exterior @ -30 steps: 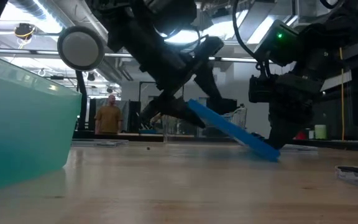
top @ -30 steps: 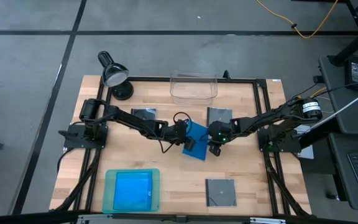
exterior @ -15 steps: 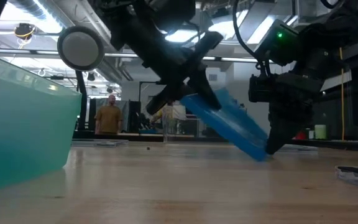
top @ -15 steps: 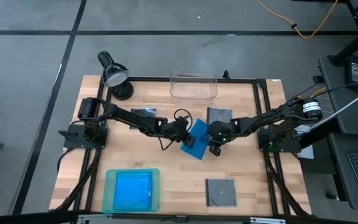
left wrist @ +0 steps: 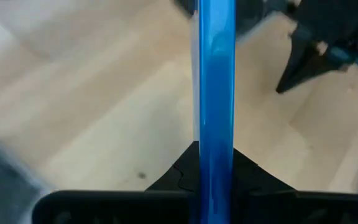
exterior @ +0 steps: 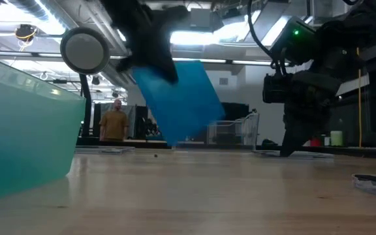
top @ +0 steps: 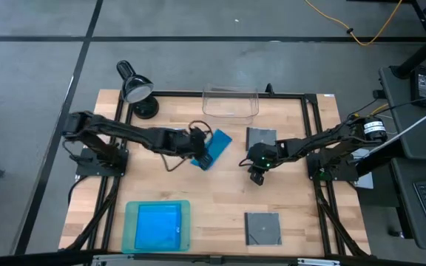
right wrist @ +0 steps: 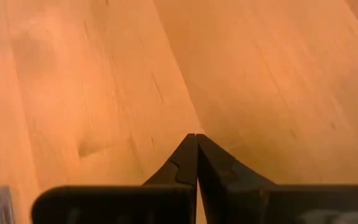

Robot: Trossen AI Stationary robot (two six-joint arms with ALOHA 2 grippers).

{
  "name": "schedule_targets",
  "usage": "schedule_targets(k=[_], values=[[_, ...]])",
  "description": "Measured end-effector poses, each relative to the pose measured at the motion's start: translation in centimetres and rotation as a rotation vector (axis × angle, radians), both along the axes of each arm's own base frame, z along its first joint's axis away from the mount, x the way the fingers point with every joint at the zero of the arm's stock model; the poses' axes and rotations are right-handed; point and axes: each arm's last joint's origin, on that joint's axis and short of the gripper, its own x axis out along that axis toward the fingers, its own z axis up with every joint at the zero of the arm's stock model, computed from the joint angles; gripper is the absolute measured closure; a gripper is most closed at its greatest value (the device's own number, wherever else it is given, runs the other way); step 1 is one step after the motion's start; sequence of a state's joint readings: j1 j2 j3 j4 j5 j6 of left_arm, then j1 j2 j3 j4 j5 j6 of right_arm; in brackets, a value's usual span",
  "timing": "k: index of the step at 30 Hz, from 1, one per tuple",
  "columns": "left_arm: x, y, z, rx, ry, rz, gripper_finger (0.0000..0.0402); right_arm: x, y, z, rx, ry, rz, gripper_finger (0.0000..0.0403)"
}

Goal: Pick & place jewel cases by type
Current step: Put the blue CD case into the blue bin

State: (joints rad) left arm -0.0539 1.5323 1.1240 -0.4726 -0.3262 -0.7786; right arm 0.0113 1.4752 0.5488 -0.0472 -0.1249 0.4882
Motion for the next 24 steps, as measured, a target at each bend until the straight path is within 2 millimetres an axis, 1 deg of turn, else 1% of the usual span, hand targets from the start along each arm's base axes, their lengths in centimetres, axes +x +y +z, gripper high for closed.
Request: schedule_targets(k=[4,9,12,16,24], values=[[-2.2,0.0,2.8,0.057,-0.051,0.030,0.0381,0.1,-0.1,0.2,-0.002,-0.018,-0.005,0.0396],[-4.5,-0.6,6.0,0.156,-0.146,-0.002,0.0384,0.2,-0.1,0.3,0.003,-0.031,-0.013,0.0396],[-5.7,-1.2,7.5,0.235,-0.190,-0.043,0.0384,0.3,-0.1,0.4,0.022,-0.037,-0.038,0.0396],[-7.2,-2.4,9.5,0.370,-0.245,-0.140,0.0384,0.4,-0.1,0.8,0.047,-0.063,-0.070,0.0396],[-9.8,-4.8,12.4,0.603,-0.335,-0.288,0.0384,1.0,-0.1,1.6,0.106,-0.148,-0.129,0.0396]])
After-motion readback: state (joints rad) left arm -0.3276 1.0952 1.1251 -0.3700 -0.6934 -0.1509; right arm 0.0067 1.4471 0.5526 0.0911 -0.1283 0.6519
